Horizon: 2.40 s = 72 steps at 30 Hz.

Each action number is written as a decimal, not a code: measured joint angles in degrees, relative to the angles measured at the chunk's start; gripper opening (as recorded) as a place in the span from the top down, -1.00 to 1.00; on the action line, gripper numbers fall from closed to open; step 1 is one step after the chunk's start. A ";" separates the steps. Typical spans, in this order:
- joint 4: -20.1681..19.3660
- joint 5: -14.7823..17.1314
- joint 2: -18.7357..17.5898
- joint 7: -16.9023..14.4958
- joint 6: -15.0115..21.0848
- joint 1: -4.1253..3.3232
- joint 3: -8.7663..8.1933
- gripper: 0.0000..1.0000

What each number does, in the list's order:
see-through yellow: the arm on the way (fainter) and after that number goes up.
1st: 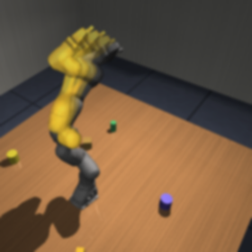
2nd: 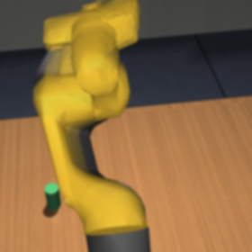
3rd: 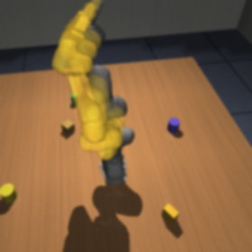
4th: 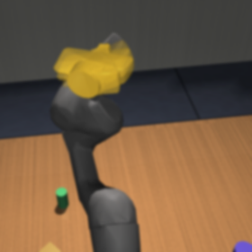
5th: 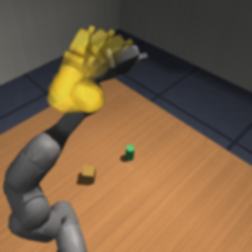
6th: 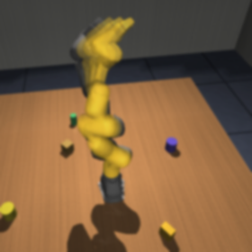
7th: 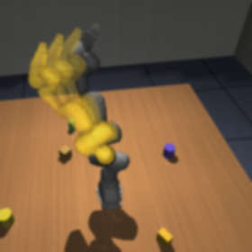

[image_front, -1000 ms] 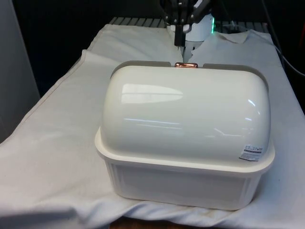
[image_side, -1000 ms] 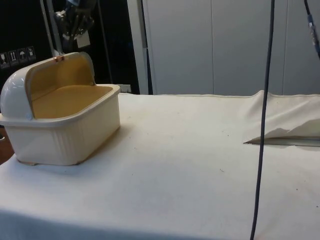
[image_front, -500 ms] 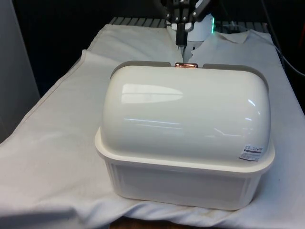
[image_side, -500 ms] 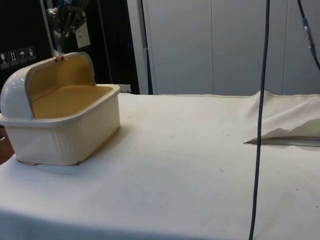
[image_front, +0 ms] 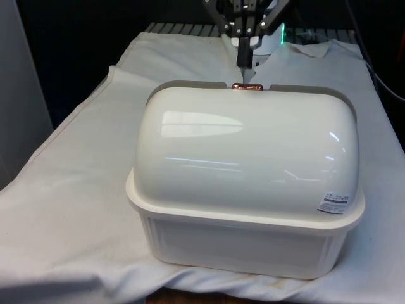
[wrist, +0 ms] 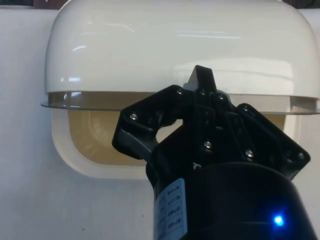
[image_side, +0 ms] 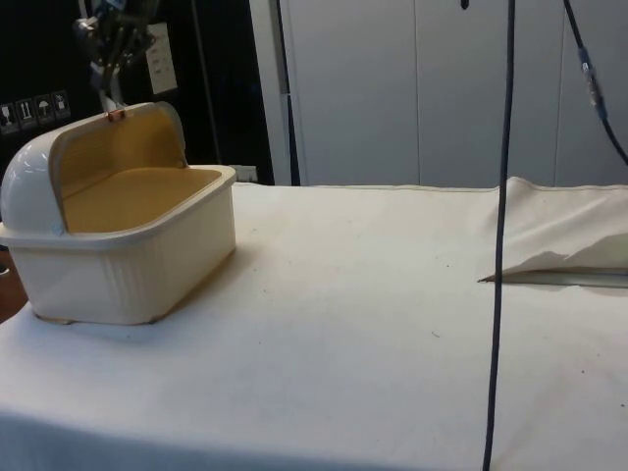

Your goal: Open the lid, then close it.

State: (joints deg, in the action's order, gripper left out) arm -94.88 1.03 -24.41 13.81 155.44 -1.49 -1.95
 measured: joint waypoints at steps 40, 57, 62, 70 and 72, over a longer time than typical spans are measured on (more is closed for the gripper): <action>-5.33 0.06 0.97 3.21 -0.17 -0.11 -0.29 1.00; -12.95 0.06 5.16 5.04 -0.17 -0.52 0.69 1.00; -15.58 0.00 6.07 6.07 -0.17 -0.69 1.09 1.00; -18.74 0.00 6.59 7.56 -0.06 -0.86 2.06 1.00; -19.42 0.00 6.70 7.85 -0.06 -0.86 2.23 1.00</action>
State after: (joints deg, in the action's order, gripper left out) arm -114.31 1.03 -17.70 21.66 155.39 -2.35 0.29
